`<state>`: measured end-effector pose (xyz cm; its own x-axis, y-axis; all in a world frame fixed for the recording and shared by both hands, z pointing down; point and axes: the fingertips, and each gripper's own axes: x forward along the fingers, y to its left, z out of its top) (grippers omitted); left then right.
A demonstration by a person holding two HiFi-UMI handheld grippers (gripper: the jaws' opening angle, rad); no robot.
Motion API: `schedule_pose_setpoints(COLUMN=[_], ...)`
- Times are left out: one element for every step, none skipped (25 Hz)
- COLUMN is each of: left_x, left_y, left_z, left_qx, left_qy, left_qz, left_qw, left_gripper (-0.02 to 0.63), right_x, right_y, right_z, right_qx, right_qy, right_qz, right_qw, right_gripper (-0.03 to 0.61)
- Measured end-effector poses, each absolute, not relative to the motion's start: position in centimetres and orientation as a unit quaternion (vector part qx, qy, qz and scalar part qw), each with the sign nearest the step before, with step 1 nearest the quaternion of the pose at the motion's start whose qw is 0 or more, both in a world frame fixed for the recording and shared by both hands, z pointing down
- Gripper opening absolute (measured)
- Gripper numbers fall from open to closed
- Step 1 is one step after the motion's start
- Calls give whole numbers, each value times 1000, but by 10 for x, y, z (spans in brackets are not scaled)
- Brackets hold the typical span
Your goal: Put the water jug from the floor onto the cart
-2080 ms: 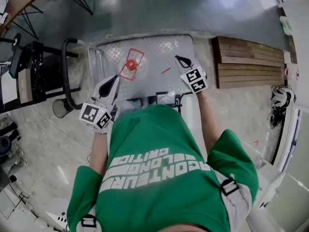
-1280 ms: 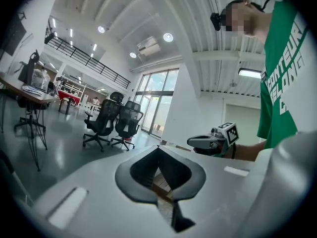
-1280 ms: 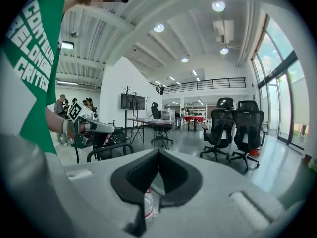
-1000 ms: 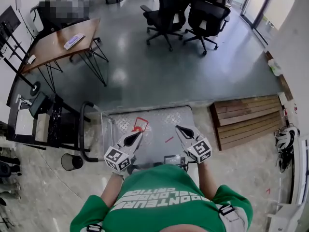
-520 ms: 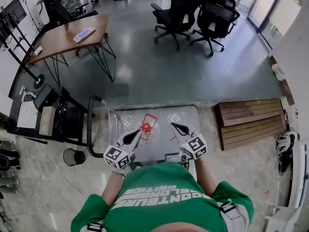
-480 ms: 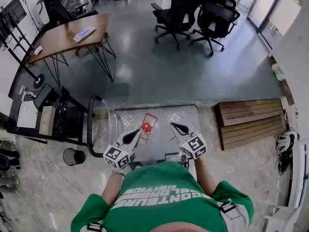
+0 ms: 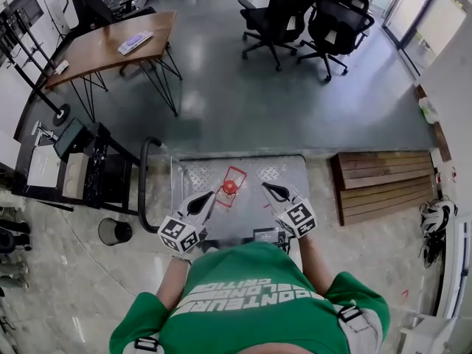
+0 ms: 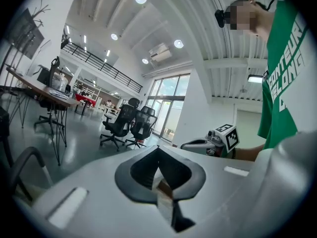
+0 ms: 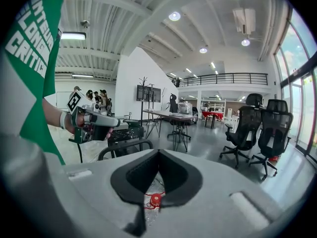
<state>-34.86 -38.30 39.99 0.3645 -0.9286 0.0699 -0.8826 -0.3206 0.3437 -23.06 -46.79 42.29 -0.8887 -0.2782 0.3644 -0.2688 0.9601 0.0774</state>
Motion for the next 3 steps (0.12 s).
schedule_pose_setpoints(left_x=[-349, -350, -350], left_y=[-383, -383, -382], left_z=[400, 399, 399], left_qx=[809, 809, 808], left_qy=[-560, -560, -561], left_qz=[-70, -70, -70], left_qw=[164, 165, 165], left_gripper=[15, 15, 15], right_x=[-231, -231, -232], right_y=[-468, -468, -468], right_z=[423, 423, 423], right_qx=[140, 140, 140], right_qy=[-972, -972, -972], right_qz=[-12, -13, -13], right_qw=[190, 190, 191], right_gripper=[-6, -6, -6])
